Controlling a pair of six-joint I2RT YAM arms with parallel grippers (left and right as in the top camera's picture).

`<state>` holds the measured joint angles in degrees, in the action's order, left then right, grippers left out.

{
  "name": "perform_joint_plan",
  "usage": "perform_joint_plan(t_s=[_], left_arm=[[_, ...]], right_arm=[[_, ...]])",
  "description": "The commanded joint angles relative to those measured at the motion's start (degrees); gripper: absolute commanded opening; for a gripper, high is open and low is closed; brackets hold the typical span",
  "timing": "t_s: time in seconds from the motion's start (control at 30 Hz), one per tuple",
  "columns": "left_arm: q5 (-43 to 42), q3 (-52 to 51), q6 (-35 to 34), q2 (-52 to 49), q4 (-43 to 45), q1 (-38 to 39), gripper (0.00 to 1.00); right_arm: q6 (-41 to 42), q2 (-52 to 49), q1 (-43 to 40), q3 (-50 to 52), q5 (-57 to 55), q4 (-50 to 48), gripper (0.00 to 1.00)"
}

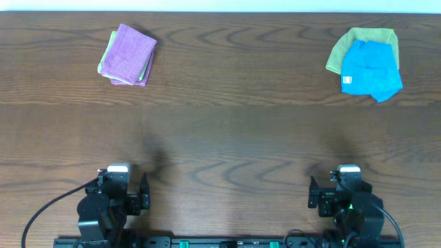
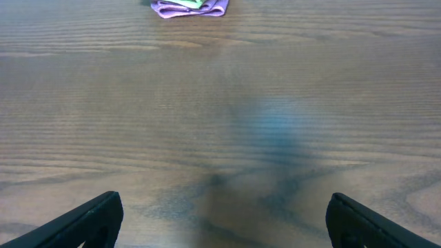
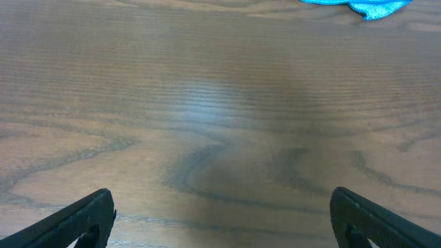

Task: Fold the cloth

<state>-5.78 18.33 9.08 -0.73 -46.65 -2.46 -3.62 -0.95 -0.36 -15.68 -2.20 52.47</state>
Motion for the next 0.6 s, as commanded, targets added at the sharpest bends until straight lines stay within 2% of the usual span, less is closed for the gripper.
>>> perform_joint_plan(t_s=[0.0, 0.27, 0.57], left_arm=[[0.4, -0.3, 0.8, 0.5, -0.1, 0.2, 0.95], [0.4, -0.3, 0.8, 0.5, -0.1, 0.2, 0.95], [0.4, -0.3, 0.8, 0.5, -0.1, 0.2, 0.95]], right_arm=[[-0.7, 0.6, -0.5, 0.5, -0.1, 0.5, 0.99], [0.9, -1.9, -0.5, -0.9, 1.1, -7.6, 0.99], [12.4, -24.0, -1.4, -15.8, -4.1, -9.8, 0.99]])
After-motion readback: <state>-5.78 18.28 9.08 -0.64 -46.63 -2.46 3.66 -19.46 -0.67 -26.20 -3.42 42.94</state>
